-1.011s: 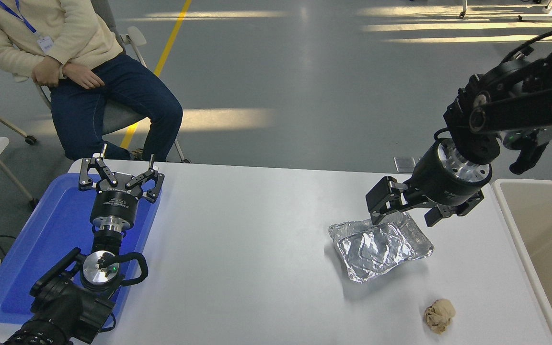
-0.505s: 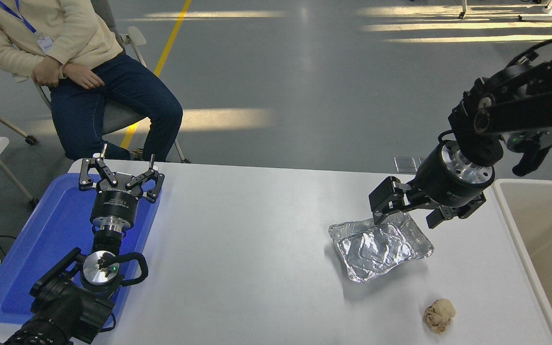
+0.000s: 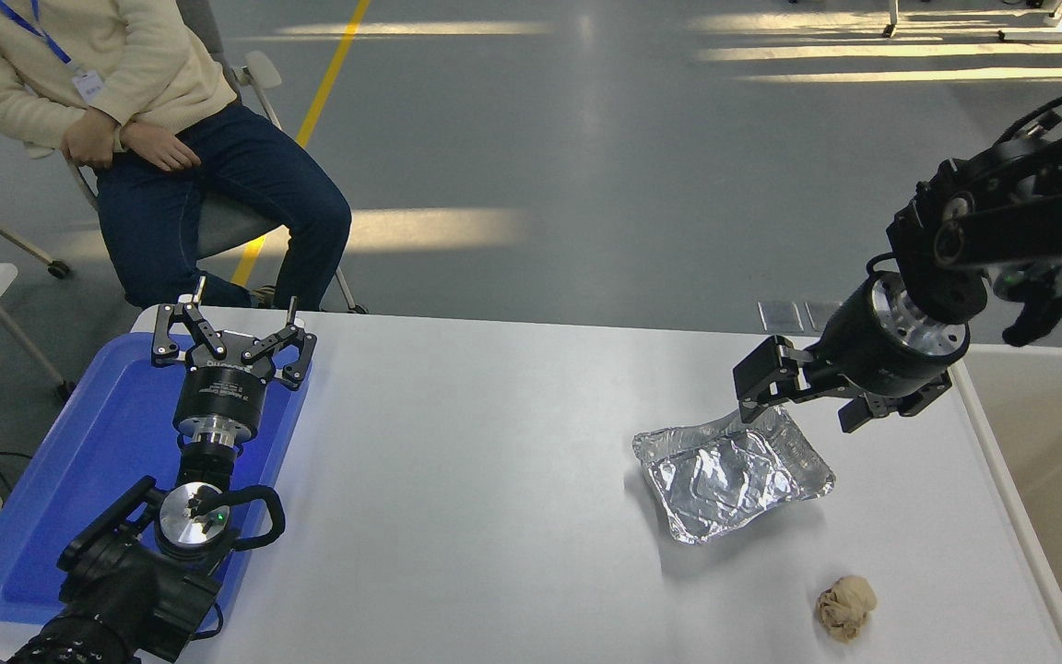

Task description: Pick up foil plate and place in dustbin

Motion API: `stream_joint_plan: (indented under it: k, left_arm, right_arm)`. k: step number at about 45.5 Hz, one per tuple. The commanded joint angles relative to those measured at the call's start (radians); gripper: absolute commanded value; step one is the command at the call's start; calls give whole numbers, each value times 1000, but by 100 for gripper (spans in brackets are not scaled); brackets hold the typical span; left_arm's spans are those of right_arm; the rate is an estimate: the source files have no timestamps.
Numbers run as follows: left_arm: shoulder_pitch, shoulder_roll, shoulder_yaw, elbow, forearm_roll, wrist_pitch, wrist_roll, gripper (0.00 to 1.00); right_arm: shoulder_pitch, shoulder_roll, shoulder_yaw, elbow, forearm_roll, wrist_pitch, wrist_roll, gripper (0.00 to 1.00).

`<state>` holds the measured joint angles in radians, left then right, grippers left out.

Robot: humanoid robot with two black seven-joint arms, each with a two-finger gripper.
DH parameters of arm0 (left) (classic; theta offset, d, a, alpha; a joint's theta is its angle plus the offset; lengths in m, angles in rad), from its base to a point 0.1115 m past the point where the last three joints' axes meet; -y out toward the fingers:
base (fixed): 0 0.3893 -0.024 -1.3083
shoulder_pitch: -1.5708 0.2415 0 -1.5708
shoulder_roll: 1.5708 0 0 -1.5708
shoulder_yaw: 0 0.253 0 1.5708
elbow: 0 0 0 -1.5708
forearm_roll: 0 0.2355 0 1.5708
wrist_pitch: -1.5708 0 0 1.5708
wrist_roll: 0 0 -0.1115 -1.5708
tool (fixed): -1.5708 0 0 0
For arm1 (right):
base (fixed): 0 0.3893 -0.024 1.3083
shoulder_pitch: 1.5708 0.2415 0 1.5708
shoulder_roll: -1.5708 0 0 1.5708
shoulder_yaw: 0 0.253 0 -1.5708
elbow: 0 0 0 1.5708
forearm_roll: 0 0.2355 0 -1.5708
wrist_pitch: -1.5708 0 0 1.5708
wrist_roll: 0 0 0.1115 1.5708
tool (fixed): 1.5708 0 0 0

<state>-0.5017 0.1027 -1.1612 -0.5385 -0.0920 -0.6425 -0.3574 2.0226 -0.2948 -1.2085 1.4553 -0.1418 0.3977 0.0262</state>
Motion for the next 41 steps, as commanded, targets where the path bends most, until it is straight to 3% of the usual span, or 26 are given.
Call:
stream_joint_plan:
  k: [1, 23, 41]
  left_arm:
    - [0, 0, 0, 0, 0, 0, 0, 100]
    - [0, 0, 0, 0, 0, 0, 0, 100]
    - [0, 0, 0, 0, 0, 0, 0, 100]
  right_arm:
    - [-177, -3, 4, -107, -73, -207, 1, 100]
    - [-567, 5, 164, -403, -254, -529, 14, 100]
    - [-812, 26, 247, -656, -466, -646, 38, 100]
